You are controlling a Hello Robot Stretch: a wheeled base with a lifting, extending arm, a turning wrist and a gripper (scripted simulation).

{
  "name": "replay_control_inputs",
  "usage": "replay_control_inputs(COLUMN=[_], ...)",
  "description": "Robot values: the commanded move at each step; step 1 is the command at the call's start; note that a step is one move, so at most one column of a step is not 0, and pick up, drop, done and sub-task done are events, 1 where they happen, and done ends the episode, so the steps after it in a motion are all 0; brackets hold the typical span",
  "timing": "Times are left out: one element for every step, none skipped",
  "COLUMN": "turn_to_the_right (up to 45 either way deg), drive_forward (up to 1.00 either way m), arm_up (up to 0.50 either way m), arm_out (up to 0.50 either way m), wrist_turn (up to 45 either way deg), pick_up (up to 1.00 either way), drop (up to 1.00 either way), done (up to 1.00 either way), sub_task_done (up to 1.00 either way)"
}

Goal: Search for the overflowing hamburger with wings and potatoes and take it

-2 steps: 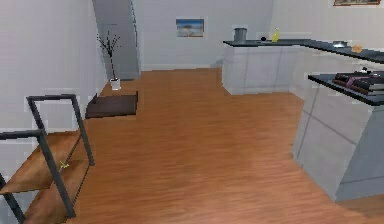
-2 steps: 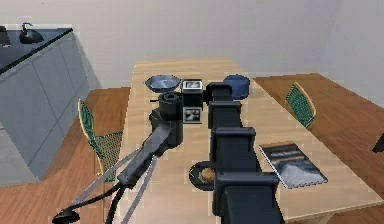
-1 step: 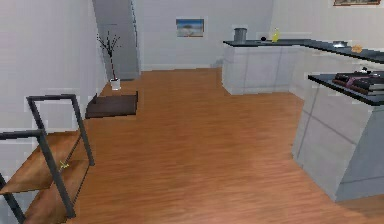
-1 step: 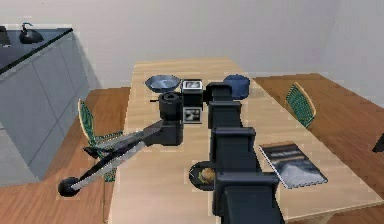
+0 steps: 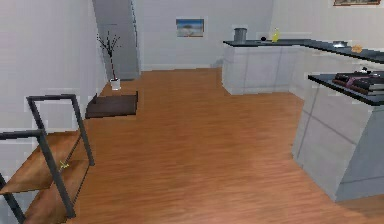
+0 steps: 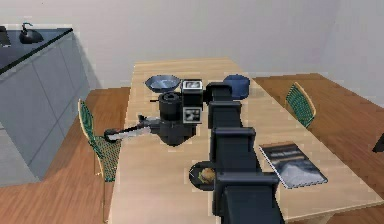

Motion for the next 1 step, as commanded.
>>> replay_control_inputs(turn_to_the_right=[0.0], drive_forward=[0.0], arm_up=[0.0], arm_out=[0.0], wrist_turn=[45.0], pick_up=[0.0], drop=[0.0], done=[0.0], sub_task_done=[0.0])
